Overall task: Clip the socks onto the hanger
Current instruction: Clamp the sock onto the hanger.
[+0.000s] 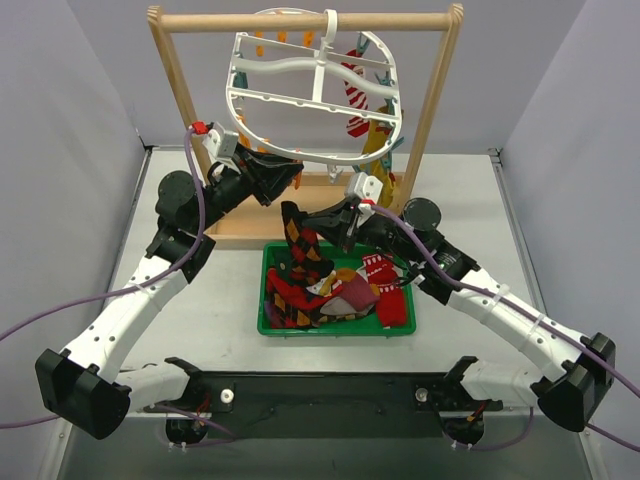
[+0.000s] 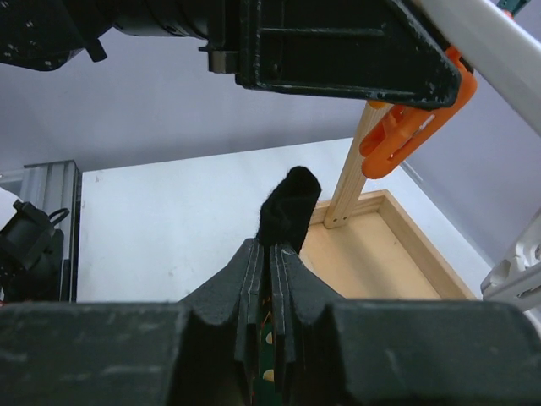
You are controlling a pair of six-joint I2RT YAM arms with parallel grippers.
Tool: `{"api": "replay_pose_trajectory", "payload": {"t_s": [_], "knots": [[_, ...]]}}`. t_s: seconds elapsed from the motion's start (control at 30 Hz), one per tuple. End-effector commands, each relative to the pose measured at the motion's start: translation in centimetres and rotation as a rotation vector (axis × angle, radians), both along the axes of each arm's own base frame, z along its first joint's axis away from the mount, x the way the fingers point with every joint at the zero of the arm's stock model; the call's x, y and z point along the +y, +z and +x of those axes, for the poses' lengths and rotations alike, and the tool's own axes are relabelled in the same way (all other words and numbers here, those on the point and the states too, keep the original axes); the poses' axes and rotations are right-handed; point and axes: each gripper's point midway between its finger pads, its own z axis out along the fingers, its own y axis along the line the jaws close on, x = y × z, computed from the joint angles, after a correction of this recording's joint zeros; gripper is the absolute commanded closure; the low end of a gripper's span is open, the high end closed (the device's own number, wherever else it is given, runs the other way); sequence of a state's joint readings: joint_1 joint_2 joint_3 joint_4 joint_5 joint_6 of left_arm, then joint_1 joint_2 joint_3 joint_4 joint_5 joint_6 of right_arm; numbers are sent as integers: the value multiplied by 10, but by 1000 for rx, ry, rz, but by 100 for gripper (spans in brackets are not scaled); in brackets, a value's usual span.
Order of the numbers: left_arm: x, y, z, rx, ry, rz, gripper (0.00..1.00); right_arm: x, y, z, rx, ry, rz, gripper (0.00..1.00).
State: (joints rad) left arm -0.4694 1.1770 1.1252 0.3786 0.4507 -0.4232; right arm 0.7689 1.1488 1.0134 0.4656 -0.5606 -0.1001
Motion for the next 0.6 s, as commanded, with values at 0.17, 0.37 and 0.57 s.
{"api": "replay_pose_trajectory", "payload": {"t_s": [0.17,0.37,0.57], "knots": [[-10,21,-22,-28,-103,-21,100,-7,54,20,-144,-7,216,100],[-12,20,-24,-33,-116,-18,100,-8,58,24,-156,-1,231,100],[-12,18,-23,-30,-115,-15,100,-12,58,26,-157,-23,238,100]]}}
